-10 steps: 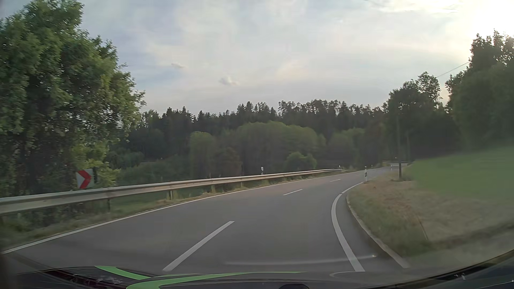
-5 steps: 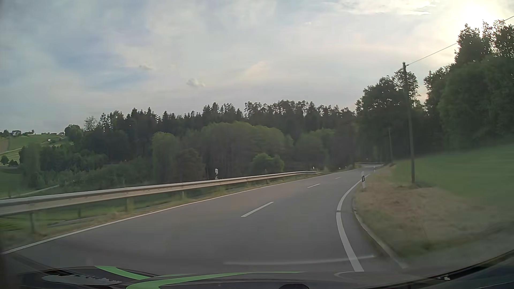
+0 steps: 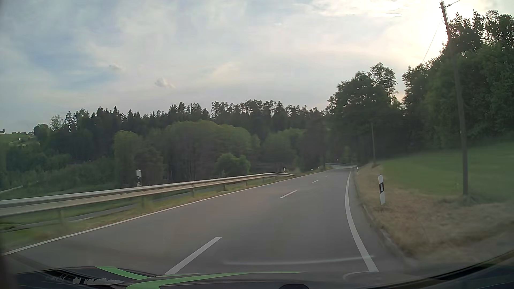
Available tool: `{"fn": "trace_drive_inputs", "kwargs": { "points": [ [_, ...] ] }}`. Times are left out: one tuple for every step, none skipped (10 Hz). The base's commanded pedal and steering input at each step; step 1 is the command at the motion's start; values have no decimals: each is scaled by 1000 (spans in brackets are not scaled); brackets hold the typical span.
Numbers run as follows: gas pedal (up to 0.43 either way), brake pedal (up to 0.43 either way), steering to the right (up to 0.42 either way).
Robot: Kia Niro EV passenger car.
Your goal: Follow the waypoints while adhering to traffic rules and regulations
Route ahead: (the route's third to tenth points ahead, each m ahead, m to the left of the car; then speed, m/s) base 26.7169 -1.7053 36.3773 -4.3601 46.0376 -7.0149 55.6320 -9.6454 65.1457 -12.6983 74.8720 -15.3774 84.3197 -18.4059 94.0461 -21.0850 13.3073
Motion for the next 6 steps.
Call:
{"fn": "trace_drive_inputs", "kwargs": {
  "points": [
    [8,0,81],
    [39,0,81],
    [39,0,81],
    [67,0,81],
    [98,0,80],
    [110,0,76]
  ]
}}
